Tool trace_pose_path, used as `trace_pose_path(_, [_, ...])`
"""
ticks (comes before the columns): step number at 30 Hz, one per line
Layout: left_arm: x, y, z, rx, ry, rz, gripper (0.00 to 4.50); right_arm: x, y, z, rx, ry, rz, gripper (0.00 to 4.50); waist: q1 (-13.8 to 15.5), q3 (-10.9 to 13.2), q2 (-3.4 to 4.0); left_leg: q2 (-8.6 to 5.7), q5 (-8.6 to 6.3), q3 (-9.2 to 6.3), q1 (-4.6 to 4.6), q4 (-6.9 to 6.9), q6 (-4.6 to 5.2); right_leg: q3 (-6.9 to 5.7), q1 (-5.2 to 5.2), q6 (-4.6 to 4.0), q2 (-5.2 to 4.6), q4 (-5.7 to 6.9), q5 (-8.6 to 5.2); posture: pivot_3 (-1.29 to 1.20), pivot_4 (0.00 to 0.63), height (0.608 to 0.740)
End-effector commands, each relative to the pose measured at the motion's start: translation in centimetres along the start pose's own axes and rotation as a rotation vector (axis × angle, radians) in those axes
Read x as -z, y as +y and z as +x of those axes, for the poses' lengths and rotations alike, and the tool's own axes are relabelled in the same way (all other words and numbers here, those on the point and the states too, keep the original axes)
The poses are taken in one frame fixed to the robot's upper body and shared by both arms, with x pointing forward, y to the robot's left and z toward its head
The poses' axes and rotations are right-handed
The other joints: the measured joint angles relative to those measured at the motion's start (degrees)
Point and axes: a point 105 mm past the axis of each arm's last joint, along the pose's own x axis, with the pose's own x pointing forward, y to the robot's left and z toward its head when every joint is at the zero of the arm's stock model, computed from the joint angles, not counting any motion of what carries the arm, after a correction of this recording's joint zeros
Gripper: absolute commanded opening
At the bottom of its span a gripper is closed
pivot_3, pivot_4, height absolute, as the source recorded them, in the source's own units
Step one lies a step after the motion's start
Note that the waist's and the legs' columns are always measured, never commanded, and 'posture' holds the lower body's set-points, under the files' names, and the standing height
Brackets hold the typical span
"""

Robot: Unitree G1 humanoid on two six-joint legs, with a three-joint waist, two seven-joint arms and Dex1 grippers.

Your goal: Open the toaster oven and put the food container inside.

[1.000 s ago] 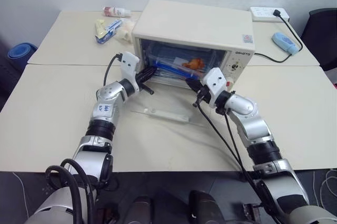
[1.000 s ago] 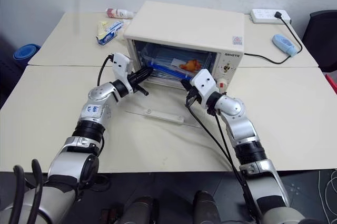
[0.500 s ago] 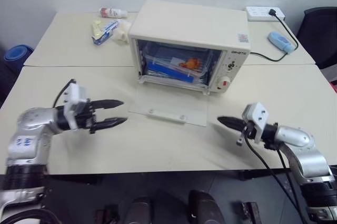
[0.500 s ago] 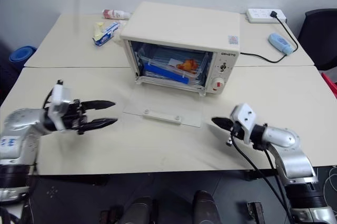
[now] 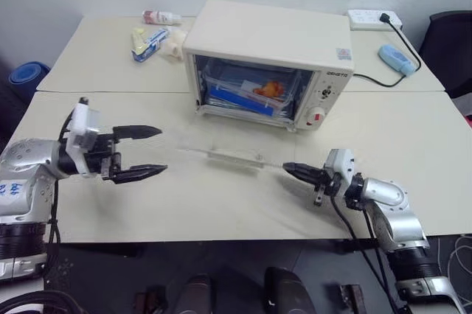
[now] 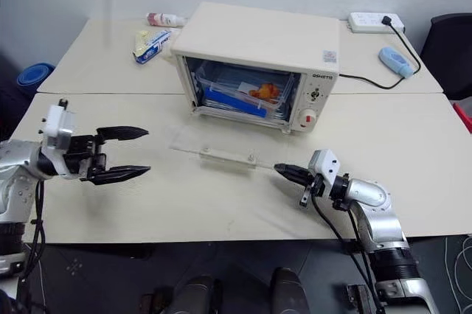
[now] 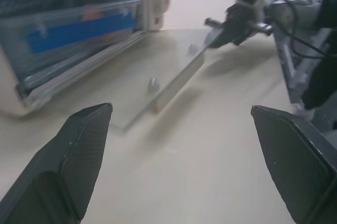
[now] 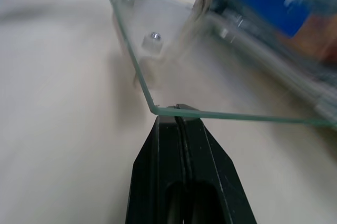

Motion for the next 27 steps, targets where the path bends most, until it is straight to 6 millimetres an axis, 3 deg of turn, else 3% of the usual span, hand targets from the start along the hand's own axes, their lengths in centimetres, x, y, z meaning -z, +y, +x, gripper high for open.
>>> trace_pose_path(1, [-1.2, 0.9, -1.3, -0.103, -0.032, 0.063, 4.49, -5.2, -1.8, 0.3, 0.086, -0.192, -0.019, 0.0, 0.05, 0.0, 0.0, 0.0, 0.0, 0.0, 0.0, 0.0, 0.0, 0.0, 0.0, 0.0, 0.0, 0.01, 0.0, 0.0, 0.15, 0.74])
trace_pose_path(5, [-0.7, 1.4, -1.5, -0.188, -0.036, 0.098, 4.49, -9.2, -3.7, 1.2, 0.13, -0.32, -0.013, 0.0, 0.29, 0.0, 0.01, -0.01, -0.01, -0.01, 0.01, 0.02, -0.01, 0.01, 0.0, 0.0, -0.01, 0.03, 0.0, 0.0, 0.15, 0.74])
trace_pose_path(9, [1.0, 1.3, -2.3, -0.254, -0.009, 0.053, 4.49, -10.4, -4.2, 1.3, 0.1, -0.309, -0.008, 0.0, 0.3, 0.0, 0.01, -0.02, -0.02, -0.04, 0.0, -0.01, -0.02, 0.0, -0.02, 0.0, -0.01, 0.04, 0.0, 0.0, 0.15, 0.74])
trace_pose_path(11, [2.3, 1.3, -2.8, -0.296, 0.041, 0.048, 4.5, -9.6, -3.5, 0.9, 0.048, -0.242, -0.013, 0.6, 0.41, 0.0, 0.01, -0.02, -0.03, -0.04, -0.02, -0.03, -0.01, -0.02, -0.02, 0.0, -0.01, 0.04, 0.0, 0.0, 0.15, 0.74])
trace_pose_path(17, [4.4, 0.0, -3.6, -0.343, 0.11, 0.117, 4.5, -4.4, 0.8, -1.8, -0.148, 0.03, -0.117, 2.61, 0.54, 0.0, 0.0, -0.05, -0.07, 0.09, -0.04, -0.02, 0.07, 0.03, -0.02, 0.0, -0.03, -0.02, 0.0, 0.0, 0.15, 0.74])
trace_pose_path(22, [5.4, -1.6, -3.7, -0.308, 0.132, 0.108, 4.5, -1.2, 2.3, -4.0, -0.197, 0.118, -0.127, 4.32, 0.46, 0.0, 0.0, -0.02, -0.07, 0.16, 0.03, -0.02, 0.06, 0.06, -0.02, 0.0, -0.02, 0.0, 0.0, 0.0, 0.15, 0.74])
trace_pose_path(27, [5.6, -2.8, -3.2, -0.259, 0.13, 0.085, 4.5, 0.0, 2.7, -4.4, -0.221, 0.135, -0.139, 4.45, 0.46, 0.0, 0.0, 0.0, -0.07, 0.18, 0.07, -0.01, 0.06, 0.09, -0.02, 0.0, -0.02, 0.01, 0.0, 0.0, 0.15, 0.74])
